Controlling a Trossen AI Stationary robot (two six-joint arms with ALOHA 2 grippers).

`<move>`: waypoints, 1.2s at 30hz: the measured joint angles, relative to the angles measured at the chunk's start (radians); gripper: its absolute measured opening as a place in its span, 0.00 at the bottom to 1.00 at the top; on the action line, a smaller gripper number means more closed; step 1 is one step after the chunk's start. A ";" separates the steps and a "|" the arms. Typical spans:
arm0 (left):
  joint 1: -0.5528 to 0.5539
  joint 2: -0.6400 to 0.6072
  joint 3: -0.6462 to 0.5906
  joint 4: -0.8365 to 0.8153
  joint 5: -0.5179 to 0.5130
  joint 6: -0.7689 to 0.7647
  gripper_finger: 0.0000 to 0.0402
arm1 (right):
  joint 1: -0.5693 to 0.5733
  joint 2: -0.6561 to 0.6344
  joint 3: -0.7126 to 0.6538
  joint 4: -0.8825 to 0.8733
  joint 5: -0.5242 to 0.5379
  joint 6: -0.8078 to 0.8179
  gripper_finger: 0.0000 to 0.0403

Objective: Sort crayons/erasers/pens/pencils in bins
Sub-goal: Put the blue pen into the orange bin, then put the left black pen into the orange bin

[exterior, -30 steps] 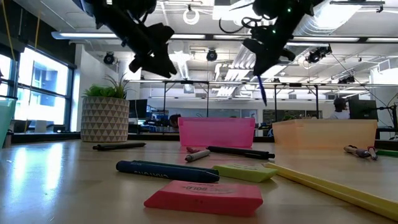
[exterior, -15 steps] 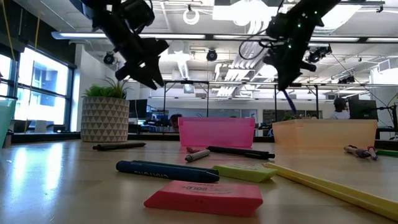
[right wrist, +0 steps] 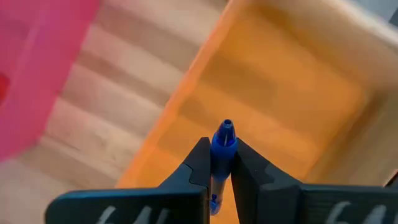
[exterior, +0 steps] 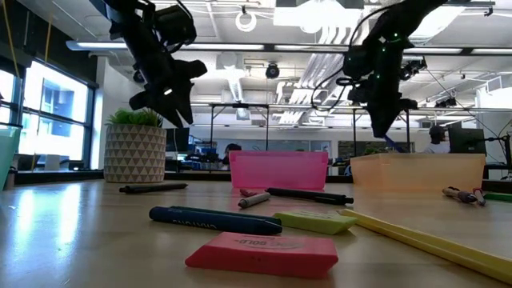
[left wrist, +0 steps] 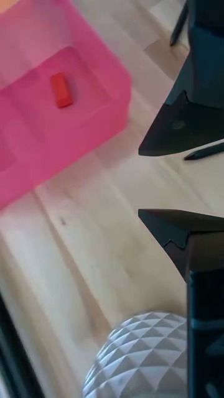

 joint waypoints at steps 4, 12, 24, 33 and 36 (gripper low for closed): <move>0.000 0.000 0.000 -0.003 -0.003 -0.007 0.34 | 0.000 0.037 0.000 -0.035 -0.013 -0.025 0.03; 0.000 0.000 0.000 -0.003 -0.001 -0.019 0.34 | 0.000 0.104 0.000 -0.072 -0.006 -0.071 0.04; -0.001 0.000 0.000 -0.009 0.000 -0.042 0.34 | 0.000 0.122 0.000 -0.073 0.007 -0.124 0.30; -0.001 0.000 0.000 -0.019 0.027 -0.043 0.34 | 0.000 0.112 0.000 -0.070 0.007 -0.129 0.36; -0.006 0.000 0.000 -0.027 0.052 -0.072 0.34 | 0.000 0.082 0.000 -0.064 0.007 -0.125 0.35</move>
